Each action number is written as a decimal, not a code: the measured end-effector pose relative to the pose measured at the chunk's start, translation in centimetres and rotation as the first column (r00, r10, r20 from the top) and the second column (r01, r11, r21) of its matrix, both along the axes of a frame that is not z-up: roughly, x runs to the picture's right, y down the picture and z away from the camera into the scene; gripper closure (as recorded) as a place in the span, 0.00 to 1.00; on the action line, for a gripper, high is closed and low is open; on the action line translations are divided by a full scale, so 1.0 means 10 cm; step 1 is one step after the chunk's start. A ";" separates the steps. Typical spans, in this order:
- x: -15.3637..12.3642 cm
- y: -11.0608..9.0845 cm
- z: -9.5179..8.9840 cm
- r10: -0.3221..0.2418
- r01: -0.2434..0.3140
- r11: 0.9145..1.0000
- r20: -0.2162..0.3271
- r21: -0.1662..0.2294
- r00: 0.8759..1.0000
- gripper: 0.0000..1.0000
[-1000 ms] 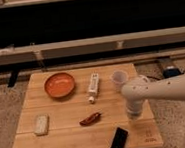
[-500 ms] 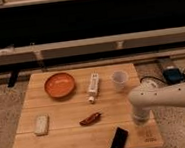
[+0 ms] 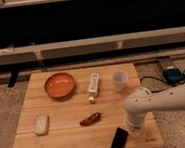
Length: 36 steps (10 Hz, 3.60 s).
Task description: Push the eraser across the table
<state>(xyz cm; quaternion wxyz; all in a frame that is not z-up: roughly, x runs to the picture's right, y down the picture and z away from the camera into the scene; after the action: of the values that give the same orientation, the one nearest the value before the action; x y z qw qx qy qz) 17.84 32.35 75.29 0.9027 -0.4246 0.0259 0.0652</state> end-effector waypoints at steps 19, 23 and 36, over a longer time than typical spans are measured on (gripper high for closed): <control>-1.17 -0.40 0.21 -0.074 0.072 0.997 0.251 0.017 0.965 1.00; -1.33 -0.57 0.24 -0.104 0.095 0.995 0.291 0.043 0.951 1.00; -0.65 0.14 -0.49 -0.100 0.094 0.995 0.151 0.045 0.984 1.00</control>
<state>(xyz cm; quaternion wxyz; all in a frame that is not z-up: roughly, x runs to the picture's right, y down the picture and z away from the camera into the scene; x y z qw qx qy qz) 11.32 33.77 70.36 0.9119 -0.4096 -0.0238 -0.0112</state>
